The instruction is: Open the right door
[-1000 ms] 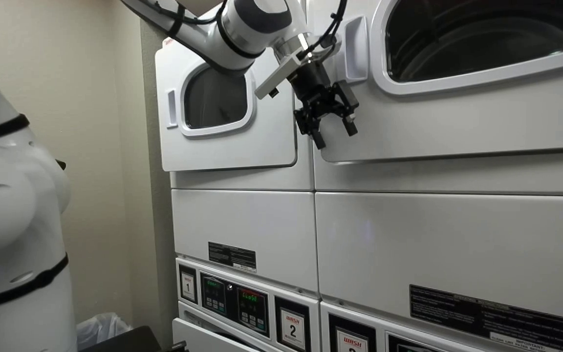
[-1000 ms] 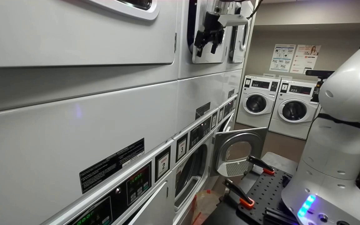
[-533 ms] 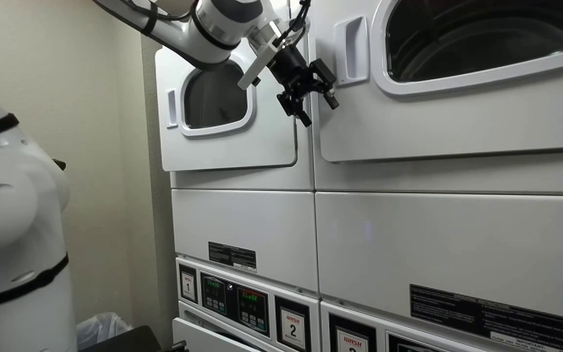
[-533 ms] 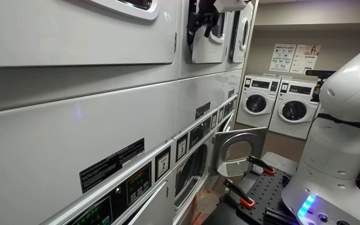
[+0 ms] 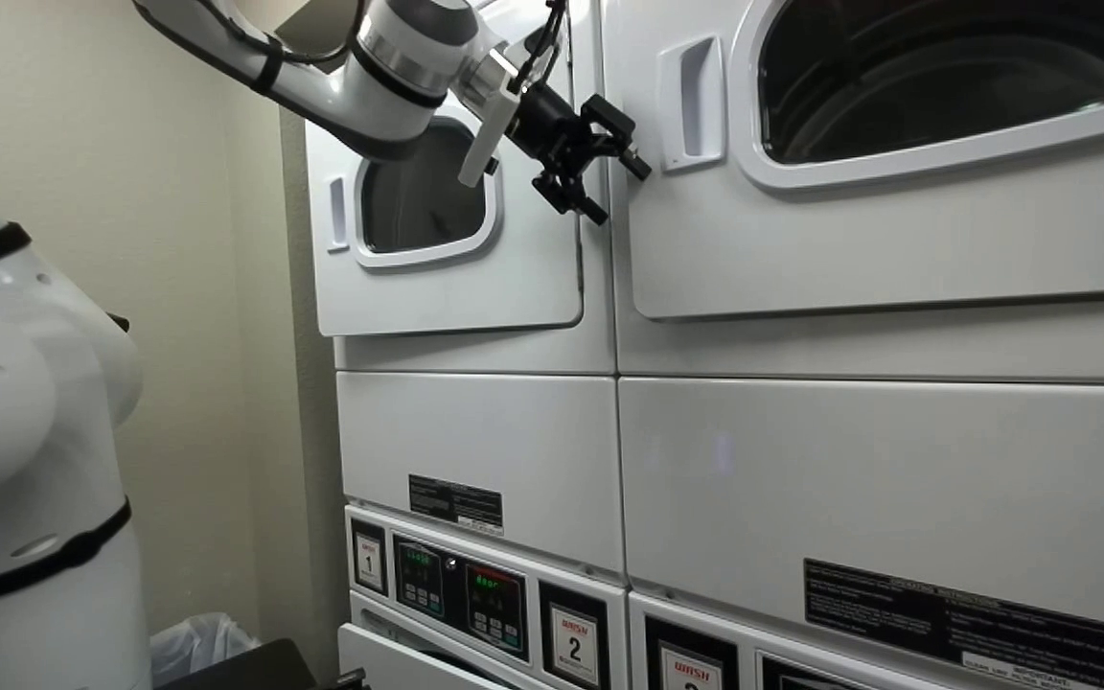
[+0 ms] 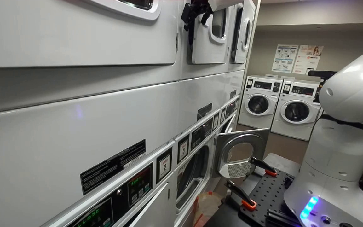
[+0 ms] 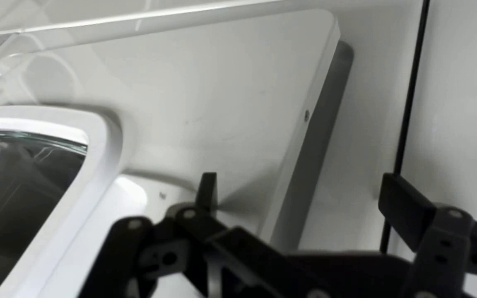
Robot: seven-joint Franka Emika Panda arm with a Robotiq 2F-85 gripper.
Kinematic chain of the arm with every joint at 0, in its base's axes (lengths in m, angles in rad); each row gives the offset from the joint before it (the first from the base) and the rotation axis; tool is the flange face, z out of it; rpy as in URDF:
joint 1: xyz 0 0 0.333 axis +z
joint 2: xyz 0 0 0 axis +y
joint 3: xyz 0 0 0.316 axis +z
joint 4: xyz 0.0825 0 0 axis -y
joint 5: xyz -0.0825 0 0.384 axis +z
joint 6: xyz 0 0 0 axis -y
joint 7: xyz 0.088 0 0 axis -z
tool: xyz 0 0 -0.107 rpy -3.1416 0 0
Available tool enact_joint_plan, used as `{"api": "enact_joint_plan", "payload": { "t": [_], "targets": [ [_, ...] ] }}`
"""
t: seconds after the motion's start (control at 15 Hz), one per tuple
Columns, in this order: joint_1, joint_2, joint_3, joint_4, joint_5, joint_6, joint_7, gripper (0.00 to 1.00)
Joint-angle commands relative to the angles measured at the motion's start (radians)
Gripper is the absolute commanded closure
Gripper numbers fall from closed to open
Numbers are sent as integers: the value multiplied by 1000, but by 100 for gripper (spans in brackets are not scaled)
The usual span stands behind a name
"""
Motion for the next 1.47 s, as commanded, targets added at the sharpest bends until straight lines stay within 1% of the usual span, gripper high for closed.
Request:
{"api": "enact_joint_plan", "payload": {
  "t": [0.0, 0.13, 0.33, 0.47, 0.6, 0.73, 0.93, 1.2, 1.4],
  "targets": [
    [-66, -44, 62, -31, -105, 52, 101, 0],
    [-94, -51, 85, -28, -183, 50, 162, 0],
    [-137, -72, 121, -24, -333, 19, 279, 0],
    [-154, -82, 131, -19, -448, -17, 375, 0],
    [-152, -89, 130, -15, -567, -85, 477, 0],
    [-116, -85, 116, -15, -655, -179, 557, 0],
    [-46, -73, 98, -14, -741, -365, 637, 0],
    [64, -66, 92, -17, -778, -628, 692, 0],
    [131, -63, 87, -18, -783, -815, 718, 0]
  ]
}}
